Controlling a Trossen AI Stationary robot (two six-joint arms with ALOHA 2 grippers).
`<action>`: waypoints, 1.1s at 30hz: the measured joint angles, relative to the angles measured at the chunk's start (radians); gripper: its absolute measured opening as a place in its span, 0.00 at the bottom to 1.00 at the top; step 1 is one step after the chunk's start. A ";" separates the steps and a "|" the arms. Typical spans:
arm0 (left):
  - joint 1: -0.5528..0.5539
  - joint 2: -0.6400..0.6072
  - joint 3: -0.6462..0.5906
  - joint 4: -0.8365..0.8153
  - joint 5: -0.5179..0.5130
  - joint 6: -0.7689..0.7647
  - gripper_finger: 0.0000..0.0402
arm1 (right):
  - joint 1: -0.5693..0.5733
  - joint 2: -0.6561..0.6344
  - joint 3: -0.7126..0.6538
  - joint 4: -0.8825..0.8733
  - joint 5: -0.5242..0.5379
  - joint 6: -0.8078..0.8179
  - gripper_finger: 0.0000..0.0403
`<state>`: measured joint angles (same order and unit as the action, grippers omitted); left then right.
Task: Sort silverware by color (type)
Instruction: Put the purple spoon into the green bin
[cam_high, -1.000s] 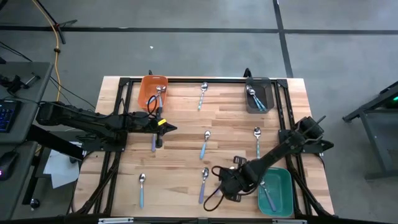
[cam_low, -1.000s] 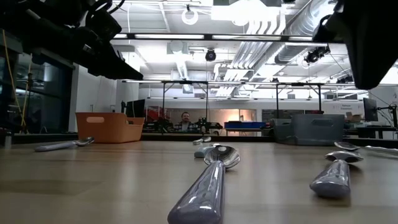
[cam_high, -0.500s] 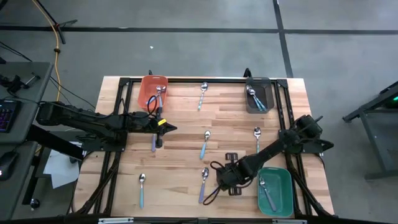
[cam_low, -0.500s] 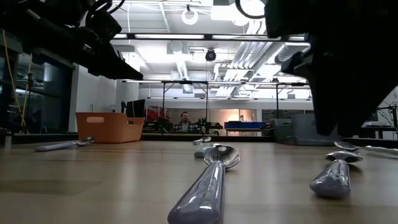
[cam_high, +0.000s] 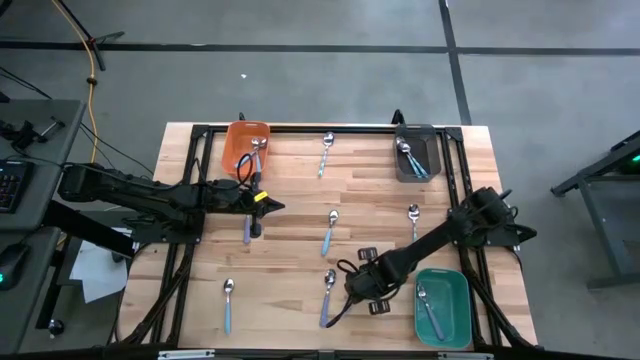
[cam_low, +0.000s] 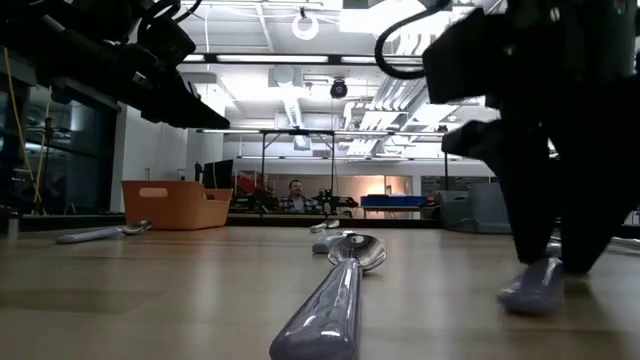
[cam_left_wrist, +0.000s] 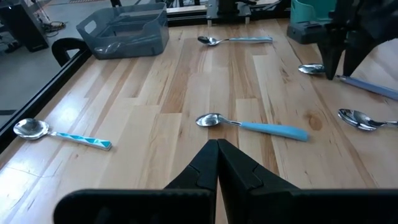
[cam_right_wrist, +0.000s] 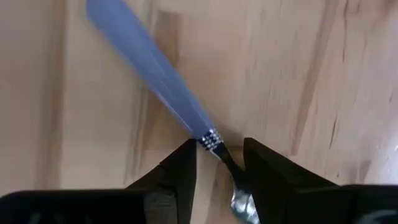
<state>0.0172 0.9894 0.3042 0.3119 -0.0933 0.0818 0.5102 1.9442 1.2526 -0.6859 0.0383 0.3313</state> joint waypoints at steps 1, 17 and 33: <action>0.000 0.000 0.000 0.000 0.000 0.000 0.00 | 0.000 0.006 0.000 -0.007 -0.001 0.000 0.29; 0.000 0.000 0.000 -0.001 0.000 0.000 0.00 | -0.022 0.011 0.004 -0.092 -0.049 0.103 0.02; 0.000 0.000 0.000 -0.002 0.000 0.000 0.00 | -0.013 0.018 0.169 -0.272 -0.074 0.207 0.00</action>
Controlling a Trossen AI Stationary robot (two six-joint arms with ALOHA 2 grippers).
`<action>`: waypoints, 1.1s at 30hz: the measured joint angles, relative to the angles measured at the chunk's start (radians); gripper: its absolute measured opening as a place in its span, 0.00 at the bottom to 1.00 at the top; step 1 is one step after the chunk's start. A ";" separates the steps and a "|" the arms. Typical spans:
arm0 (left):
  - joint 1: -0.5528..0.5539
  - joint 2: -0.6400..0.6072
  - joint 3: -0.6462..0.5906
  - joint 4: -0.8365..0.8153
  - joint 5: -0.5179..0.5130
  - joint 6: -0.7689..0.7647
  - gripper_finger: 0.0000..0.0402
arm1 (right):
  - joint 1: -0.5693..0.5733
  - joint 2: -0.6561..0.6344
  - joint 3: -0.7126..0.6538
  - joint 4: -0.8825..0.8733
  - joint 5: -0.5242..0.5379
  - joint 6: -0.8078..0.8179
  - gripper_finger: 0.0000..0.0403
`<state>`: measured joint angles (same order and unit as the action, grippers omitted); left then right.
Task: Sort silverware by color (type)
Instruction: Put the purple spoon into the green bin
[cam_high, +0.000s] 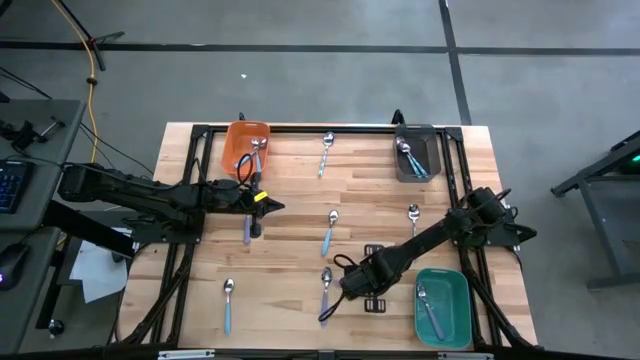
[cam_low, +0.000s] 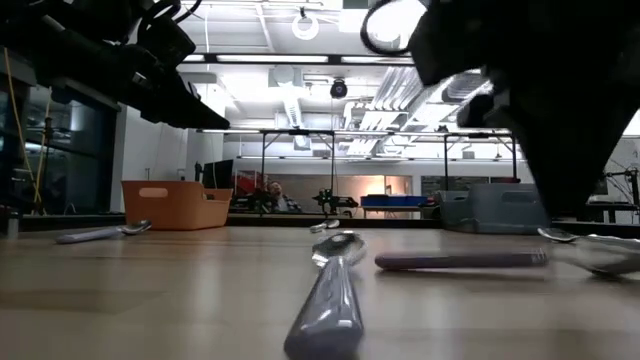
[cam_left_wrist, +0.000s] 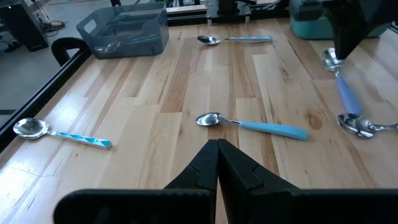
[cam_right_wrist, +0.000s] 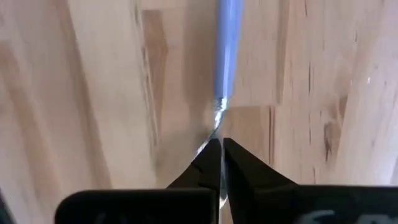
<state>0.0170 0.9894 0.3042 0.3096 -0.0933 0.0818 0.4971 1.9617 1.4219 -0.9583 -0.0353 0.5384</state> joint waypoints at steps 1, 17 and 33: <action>0.000 0.000 0.000 0.000 0.000 0.000 0.00 | 0.006 0.000 0.013 -0.023 0.000 0.010 0.00; 0.000 0.000 0.000 -0.007 0.000 0.000 0.00 | 0.005 -0.002 -0.085 0.111 0.002 0.247 0.21; 0.000 0.000 0.000 -0.007 0.000 0.000 0.00 | -0.017 -0.009 -0.177 0.242 0.000 0.190 0.03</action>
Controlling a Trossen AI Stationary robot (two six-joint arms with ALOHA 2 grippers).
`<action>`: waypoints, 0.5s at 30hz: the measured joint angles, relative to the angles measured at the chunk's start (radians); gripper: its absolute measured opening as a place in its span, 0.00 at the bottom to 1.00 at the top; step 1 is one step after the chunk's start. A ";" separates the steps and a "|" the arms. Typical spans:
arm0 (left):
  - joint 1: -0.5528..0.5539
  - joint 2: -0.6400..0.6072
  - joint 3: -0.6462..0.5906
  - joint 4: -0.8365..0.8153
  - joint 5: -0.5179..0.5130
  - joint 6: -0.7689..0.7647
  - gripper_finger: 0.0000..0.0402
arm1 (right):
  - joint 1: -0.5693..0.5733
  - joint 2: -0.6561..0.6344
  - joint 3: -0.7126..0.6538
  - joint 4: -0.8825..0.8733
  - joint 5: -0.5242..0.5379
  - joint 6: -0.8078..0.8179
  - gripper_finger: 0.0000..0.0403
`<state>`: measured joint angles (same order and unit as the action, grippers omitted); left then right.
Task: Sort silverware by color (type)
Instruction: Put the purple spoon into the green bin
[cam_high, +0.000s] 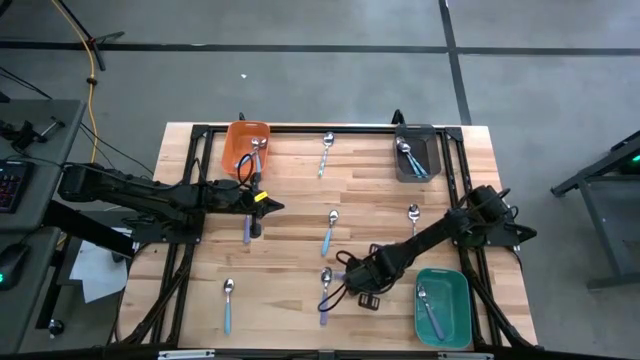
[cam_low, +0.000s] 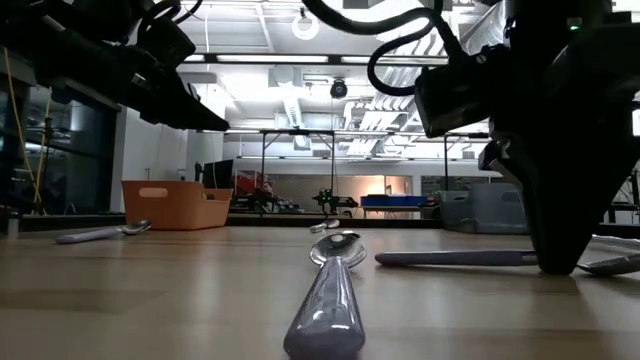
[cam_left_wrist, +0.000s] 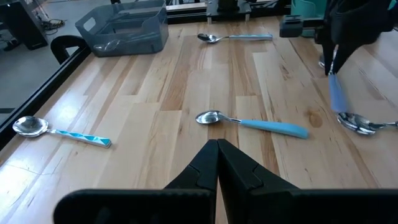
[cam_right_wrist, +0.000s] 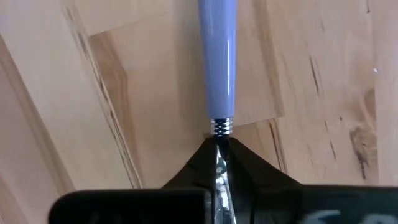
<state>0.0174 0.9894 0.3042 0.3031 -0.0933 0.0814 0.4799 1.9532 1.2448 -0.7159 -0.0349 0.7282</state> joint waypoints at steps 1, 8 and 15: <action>0.000 0.000 0.000 0.000 0.000 0.000 0.00 | 0.000 0.001 0.005 -0.004 -0.001 -0.009 0.02; 0.000 0.000 0.000 0.000 0.000 0.000 0.00 | 0.014 -0.024 0.046 -0.025 -0.045 -0.003 0.01; 0.000 0.000 0.000 0.000 0.000 0.000 0.00 | 0.061 -0.121 0.050 -0.063 -0.038 0.138 0.00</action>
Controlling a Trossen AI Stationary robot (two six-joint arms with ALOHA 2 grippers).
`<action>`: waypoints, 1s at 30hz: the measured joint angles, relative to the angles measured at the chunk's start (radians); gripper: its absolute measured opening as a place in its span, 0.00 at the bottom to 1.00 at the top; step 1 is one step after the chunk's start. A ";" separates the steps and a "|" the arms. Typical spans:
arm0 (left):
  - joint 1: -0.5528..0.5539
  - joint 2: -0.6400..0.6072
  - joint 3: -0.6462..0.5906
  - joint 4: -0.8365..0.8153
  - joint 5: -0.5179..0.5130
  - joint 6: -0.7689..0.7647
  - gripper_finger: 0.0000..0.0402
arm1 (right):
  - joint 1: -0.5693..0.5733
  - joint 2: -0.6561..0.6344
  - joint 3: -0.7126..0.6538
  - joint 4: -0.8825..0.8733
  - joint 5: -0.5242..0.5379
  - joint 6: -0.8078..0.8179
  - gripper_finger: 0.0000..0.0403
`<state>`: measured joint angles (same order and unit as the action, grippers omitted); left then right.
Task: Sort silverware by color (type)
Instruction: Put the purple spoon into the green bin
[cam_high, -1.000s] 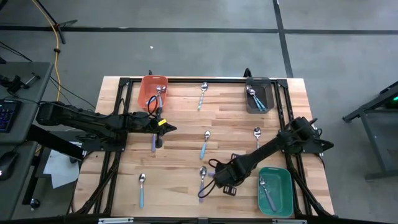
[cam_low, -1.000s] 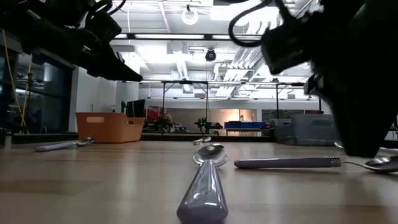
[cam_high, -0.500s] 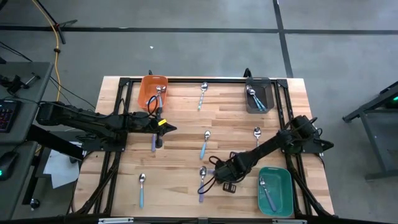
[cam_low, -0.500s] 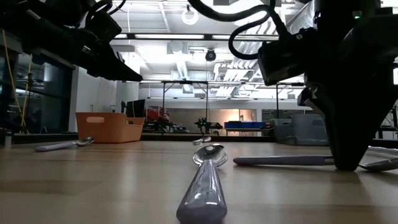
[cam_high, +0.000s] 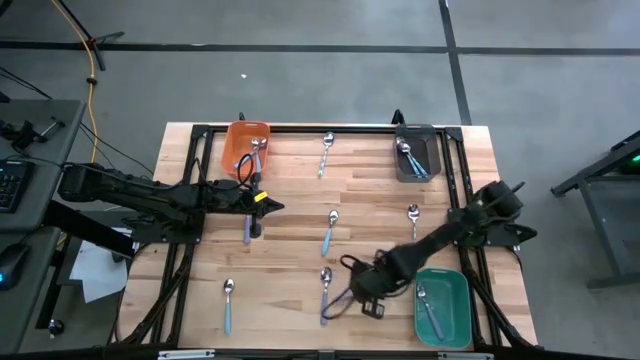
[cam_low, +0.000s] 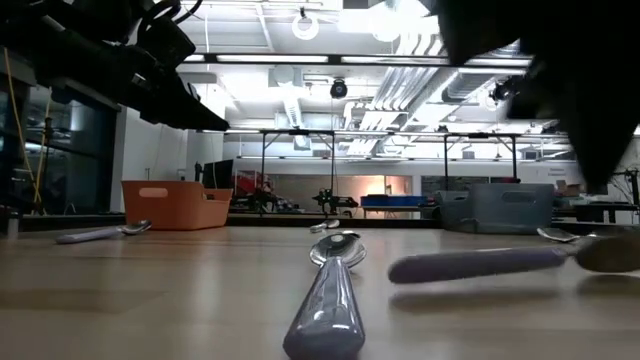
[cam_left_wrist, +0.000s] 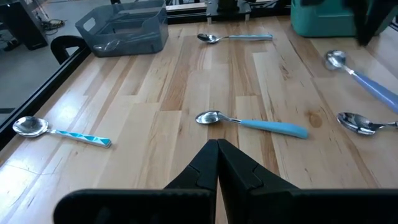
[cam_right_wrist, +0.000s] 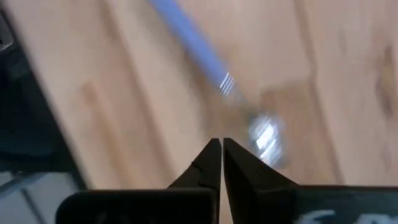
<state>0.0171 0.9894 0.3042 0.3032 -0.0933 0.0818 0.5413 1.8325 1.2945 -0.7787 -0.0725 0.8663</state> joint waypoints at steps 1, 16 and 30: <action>0.000 0.000 0.000 0.000 0.000 0.000 0.00 | 0.015 -0.018 0.000 -0.018 -0.001 0.036 0.00; 0.000 0.000 0.000 0.002 0.000 0.000 0.00 | 0.038 0.019 -0.001 0.046 0.147 -0.101 0.19; 0.000 0.000 0.000 0.001 0.000 0.000 0.00 | -0.059 0.114 -0.001 0.030 0.041 -0.430 0.24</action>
<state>0.0170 0.9894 0.3042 0.3042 -0.0933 0.0821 0.4820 1.9466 1.2934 -0.7491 -0.0314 0.4361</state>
